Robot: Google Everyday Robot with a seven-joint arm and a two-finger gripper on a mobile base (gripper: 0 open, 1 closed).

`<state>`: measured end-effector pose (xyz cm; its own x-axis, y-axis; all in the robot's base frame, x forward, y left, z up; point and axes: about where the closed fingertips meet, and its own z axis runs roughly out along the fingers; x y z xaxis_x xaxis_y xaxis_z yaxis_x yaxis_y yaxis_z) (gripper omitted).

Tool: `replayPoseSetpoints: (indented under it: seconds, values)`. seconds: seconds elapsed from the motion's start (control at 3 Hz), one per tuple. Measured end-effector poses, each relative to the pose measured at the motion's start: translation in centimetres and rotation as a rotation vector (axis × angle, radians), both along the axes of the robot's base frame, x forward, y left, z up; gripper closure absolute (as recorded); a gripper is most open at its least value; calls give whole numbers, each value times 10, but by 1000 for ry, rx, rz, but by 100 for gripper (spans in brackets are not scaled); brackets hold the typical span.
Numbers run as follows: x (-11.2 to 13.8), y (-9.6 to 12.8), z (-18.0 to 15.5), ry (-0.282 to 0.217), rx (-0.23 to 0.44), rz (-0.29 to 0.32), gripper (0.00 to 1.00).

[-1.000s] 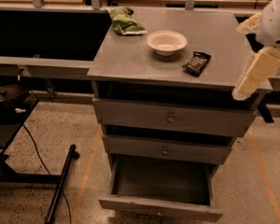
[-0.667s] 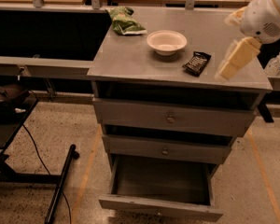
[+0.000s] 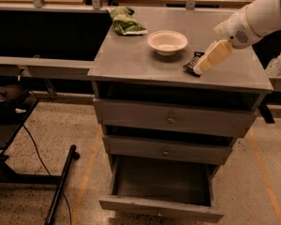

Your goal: Place rxbar chocolate into bottom drawer

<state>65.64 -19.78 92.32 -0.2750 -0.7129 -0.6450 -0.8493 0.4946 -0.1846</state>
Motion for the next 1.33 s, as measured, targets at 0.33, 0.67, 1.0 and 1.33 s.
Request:
replayPoseSetpoints:
  seconds: [0.33,0.67,1.0,1.33]
  values:
    - [24,-22,-26,34,26,-75,0]
    - [44,-29,-49,60,41,-89,0]
    - [65,-27,-69,84,49,-88,0]
    - [82,-20,-82,102,65,-84,1]
